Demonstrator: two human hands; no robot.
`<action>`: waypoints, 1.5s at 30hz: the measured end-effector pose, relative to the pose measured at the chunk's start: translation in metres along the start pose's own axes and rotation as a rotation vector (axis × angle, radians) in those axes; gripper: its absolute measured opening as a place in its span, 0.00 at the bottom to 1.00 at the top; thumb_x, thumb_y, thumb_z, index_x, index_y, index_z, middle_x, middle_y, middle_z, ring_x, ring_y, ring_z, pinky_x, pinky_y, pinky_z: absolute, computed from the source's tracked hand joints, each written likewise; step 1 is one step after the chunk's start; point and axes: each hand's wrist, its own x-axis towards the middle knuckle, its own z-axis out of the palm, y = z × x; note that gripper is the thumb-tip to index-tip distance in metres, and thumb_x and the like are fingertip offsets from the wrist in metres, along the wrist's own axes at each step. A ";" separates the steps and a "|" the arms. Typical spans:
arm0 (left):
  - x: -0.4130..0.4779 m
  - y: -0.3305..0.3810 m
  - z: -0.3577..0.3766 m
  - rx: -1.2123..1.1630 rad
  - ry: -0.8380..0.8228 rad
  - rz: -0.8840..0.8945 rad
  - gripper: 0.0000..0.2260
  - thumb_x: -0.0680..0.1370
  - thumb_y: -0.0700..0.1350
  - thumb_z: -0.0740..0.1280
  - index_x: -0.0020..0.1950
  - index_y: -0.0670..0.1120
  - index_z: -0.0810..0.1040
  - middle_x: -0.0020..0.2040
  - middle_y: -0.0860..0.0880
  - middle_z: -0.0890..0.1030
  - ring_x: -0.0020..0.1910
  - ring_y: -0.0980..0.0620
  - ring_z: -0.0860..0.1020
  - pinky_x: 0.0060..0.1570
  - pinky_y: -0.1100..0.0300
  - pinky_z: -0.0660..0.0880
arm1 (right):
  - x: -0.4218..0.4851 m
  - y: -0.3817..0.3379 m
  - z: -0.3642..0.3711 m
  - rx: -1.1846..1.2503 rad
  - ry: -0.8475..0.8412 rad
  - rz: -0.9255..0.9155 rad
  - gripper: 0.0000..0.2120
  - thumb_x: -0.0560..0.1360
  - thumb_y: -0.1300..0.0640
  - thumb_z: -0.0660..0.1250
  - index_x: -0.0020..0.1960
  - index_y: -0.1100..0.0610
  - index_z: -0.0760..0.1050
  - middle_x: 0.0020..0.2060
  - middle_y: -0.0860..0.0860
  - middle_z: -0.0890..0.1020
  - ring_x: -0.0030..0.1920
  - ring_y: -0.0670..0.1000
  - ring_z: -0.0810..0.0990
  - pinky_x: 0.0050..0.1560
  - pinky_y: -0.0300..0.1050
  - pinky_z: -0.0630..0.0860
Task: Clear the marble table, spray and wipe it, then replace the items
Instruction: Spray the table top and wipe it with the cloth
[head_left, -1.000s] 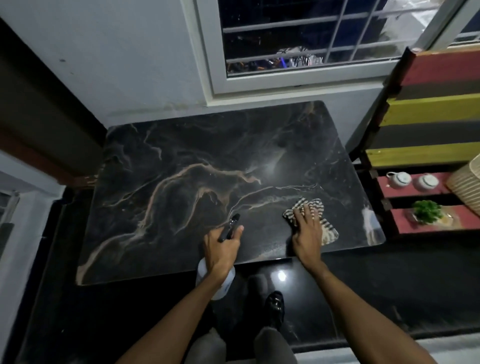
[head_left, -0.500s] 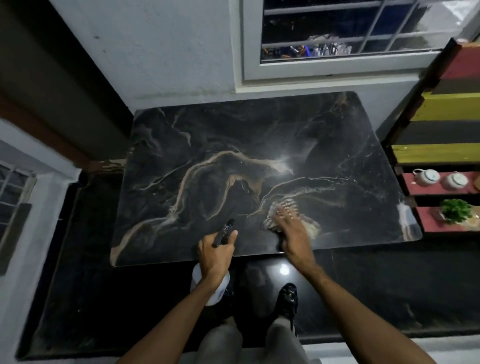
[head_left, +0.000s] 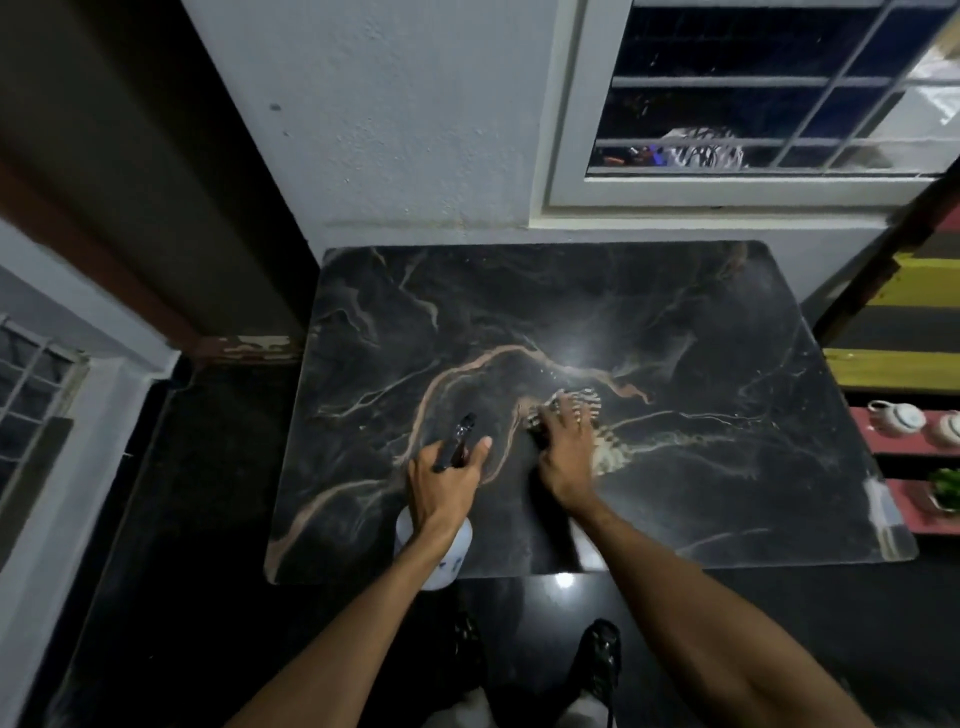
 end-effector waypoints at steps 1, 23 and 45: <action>0.006 0.003 0.002 0.005 0.002 0.008 0.22 0.73 0.54 0.76 0.25 0.51 0.69 0.26 0.54 0.75 0.33 0.48 0.77 0.39 0.57 0.72 | -0.001 -0.014 0.009 0.004 -0.073 -0.119 0.35 0.66 0.64 0.61 0.74 0.56 0.69 0.78 0.59 0.62 0.77 0.66 0.57 0.77 0.62 0.54; 0.037 0.111 0.185 0.087 -0.058 0.096 0.23 0.76 0.52 0.74 0.27 0.44 0.71 0.26 0.47 0.76 0.29 0.50 0.75 0.37 0.57 0.68 | 0.057 0.187 -0.110 0.012 0.001 -0.237 0.34 0.69 0.67 0.62 0.74 0.51 0.70 0.79 0.47 0.61 0.79 0.51 0.55 0.79 0.48 0.52; -0.004 0.219 0.377 0.153 -0.302 0.151 0.21 0.72 0.55 0.77 0.30 0.42 0.74 0.28 0.49 0.77 0.31 0.51 0.76 0.36 0.58 0.70 | 0.017 0.327 -0.199 0.182 0.340 0.313 0.42 0.62 0.74 0.60 0.73 0.52 0.70 0.78 0.50 0.63 0.81 0.51 0.50 0.79 0.56 0.53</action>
